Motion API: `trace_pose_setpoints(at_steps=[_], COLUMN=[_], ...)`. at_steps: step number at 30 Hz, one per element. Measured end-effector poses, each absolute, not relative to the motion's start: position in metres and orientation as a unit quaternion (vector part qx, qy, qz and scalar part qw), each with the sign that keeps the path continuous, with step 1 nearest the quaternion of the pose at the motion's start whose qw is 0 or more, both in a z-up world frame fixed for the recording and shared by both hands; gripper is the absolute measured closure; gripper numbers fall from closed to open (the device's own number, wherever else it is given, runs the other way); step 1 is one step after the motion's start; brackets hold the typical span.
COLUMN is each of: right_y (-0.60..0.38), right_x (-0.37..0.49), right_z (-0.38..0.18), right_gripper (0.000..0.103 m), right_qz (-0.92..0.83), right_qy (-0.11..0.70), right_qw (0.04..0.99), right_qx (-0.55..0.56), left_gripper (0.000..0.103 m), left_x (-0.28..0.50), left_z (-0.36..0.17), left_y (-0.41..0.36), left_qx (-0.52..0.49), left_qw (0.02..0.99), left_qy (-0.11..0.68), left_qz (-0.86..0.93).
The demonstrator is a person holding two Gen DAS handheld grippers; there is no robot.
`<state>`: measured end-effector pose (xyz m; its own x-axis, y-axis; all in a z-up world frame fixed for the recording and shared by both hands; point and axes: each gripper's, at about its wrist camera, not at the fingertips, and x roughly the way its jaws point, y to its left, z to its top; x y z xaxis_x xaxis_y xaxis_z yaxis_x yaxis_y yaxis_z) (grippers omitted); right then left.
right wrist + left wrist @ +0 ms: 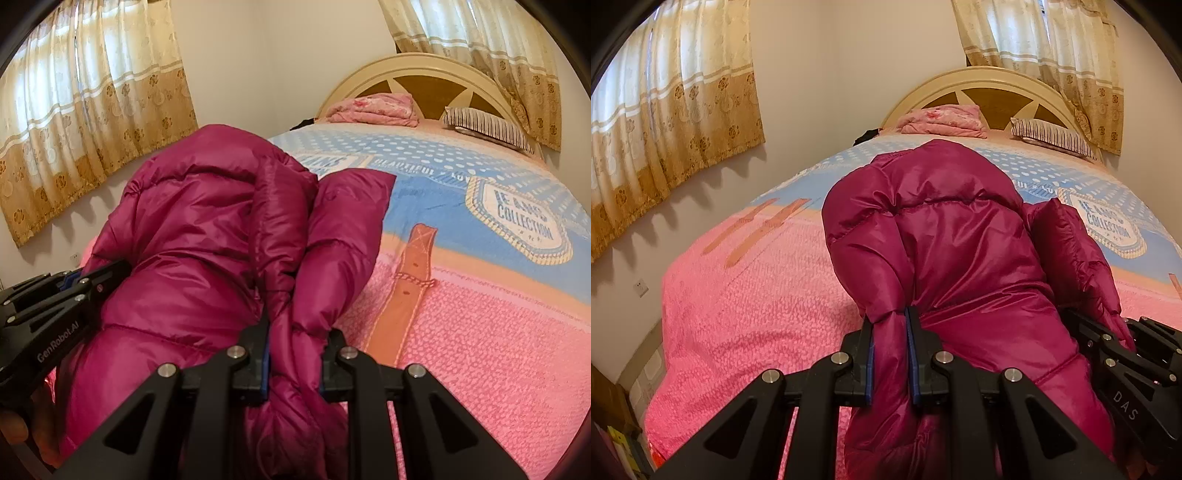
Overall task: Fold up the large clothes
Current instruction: 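Hold the jacket bundle with the right tool while the left tool grips its end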
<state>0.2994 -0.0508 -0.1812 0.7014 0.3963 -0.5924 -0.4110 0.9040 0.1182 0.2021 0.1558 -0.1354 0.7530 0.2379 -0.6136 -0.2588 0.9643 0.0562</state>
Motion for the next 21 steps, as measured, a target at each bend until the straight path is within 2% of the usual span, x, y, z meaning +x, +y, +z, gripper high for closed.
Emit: trace_pose_setpoints(at_steps=[21], right_y=[-0.047], right_x=[0.311], right_z=[-0.199], right_gripper=[0.083], right_qz=[0.214], right_qy=[0.352], right_qw=[0.911], right_qx=[-0.010], left_gripper=[0.089], left_x=[0.220], left_z=[-0.169], left_y=[0.161], left_qx=[-0.016], left_qw=[0.925], left_qy=[0.358], left_qz=[0.128])
